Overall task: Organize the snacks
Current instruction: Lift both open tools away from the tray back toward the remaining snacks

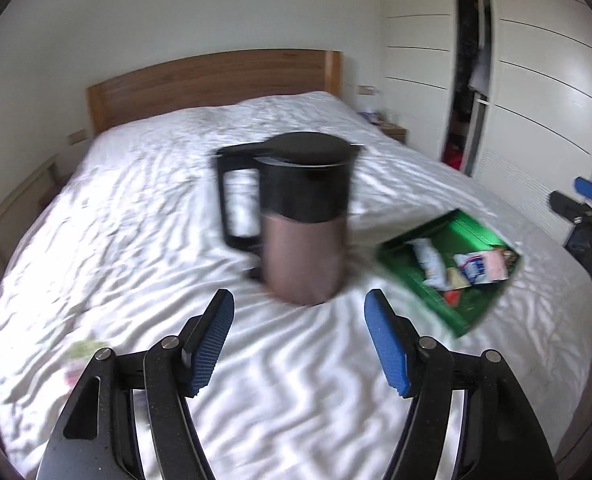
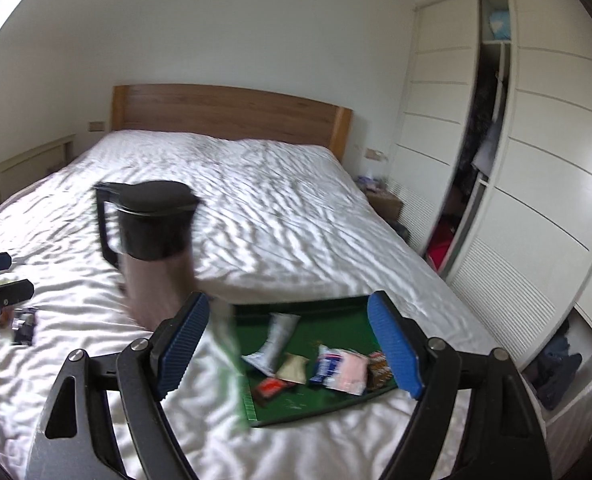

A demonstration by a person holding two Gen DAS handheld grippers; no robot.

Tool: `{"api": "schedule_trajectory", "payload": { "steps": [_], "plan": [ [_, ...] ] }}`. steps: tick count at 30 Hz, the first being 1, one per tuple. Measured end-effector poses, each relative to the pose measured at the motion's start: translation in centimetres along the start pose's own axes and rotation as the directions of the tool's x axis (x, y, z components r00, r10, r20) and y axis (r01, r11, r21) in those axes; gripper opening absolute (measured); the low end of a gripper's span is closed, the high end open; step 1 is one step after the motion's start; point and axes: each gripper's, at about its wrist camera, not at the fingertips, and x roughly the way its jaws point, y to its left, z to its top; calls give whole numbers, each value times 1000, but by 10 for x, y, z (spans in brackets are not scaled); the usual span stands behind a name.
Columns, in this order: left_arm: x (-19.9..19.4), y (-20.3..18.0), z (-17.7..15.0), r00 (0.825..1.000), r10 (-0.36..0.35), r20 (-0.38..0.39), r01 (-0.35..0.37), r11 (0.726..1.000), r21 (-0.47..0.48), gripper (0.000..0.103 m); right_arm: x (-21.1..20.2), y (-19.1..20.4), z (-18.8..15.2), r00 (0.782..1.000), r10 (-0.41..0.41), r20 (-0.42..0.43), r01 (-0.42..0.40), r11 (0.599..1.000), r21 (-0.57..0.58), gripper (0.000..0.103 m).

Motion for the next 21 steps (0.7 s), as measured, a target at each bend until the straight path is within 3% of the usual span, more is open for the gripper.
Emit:
{"api": "schedule_trajectory", "payload": {
  "steps": [6,9,15,21],
  "plan": [
    [-35,84,-25,989,149,-5,-150,987,-51,66,-26,67,21,994,101,42,-99,994,-55,94],
    [-52,125,-40,978,210,-4,-210,973,-94,74,-35,103,28,987,153,58,-147,985,-88,103],
    [-73,188,-69,959,283,-18,-281,944,-170,81,-44,170,33,963,264,59,-254,958,-132,103],
    [-67,223,-95,949,309,-58,-314,929,-196,84,-36,237,22,929,371,-1,-366,917,-161,103]
  ]
}}
